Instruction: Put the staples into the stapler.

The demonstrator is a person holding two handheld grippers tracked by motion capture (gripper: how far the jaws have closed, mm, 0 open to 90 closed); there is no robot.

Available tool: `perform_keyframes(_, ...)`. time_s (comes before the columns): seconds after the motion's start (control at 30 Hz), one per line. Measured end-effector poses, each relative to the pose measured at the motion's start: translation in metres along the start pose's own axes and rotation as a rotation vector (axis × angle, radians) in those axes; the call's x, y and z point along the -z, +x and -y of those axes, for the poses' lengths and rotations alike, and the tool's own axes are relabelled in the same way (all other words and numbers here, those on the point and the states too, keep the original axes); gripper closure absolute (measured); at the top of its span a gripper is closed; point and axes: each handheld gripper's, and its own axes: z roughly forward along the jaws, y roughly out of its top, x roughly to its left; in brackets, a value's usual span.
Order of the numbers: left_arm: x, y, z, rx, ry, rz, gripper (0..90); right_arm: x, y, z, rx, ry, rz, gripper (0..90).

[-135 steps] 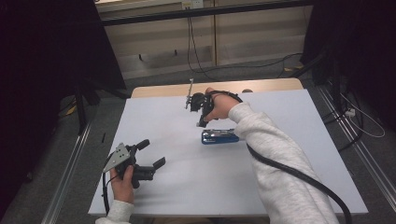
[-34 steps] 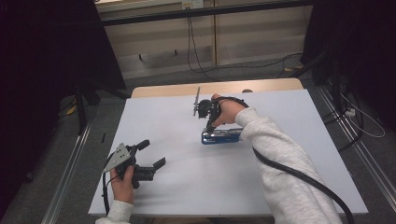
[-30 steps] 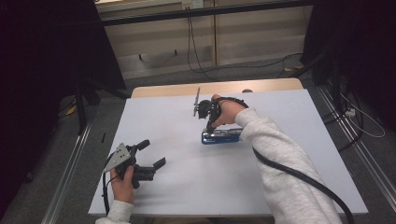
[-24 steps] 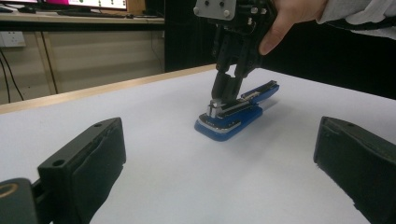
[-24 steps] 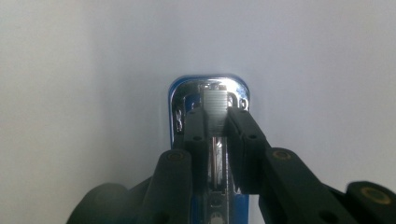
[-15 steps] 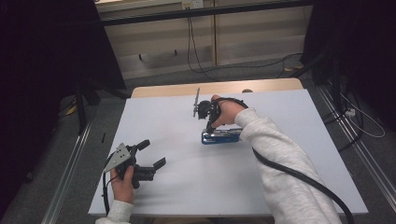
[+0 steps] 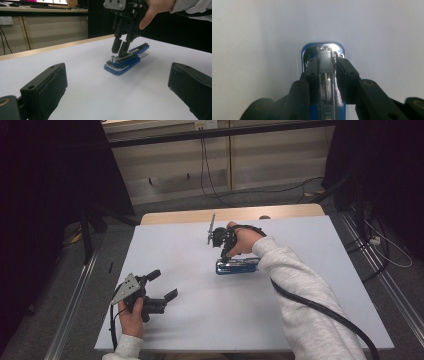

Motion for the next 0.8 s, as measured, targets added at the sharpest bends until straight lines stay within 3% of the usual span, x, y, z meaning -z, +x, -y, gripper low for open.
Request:
perform_keyframes(0.07,0.000,0.000,0.000,0.000,0.001,0.000,2.3,0.001,-0.001,0.001,0.012,-0.009,0.002,71.5)
perform_keyframes(0.27,-0.001,0.000,0.000,0.004,-0.002,0.004,2.3,0.008,-0.001,0.012,-0.035,-0.056,0.019,65.0)
perform_keyframes(0.6,-0.006,-0.001,-0.001,0.002,0.004,0.012,2.3,0.016,0.000,0.025,-0.059,-0.117,0.039,57.0)
perform_keyframes(0.7,-0.008,-0.002,-0.002,0.009,0.003,0.017,2.3,0.018,0.001,0.031,-0.091,-0.118,0.047,53.5)
perform_keyframes(0.8,-0.008,-0.001,-0.002,-0.017,0.027,0.015,2.3,0.021,0.001,0.037,-0.097,-0.123,0.049,51.8)
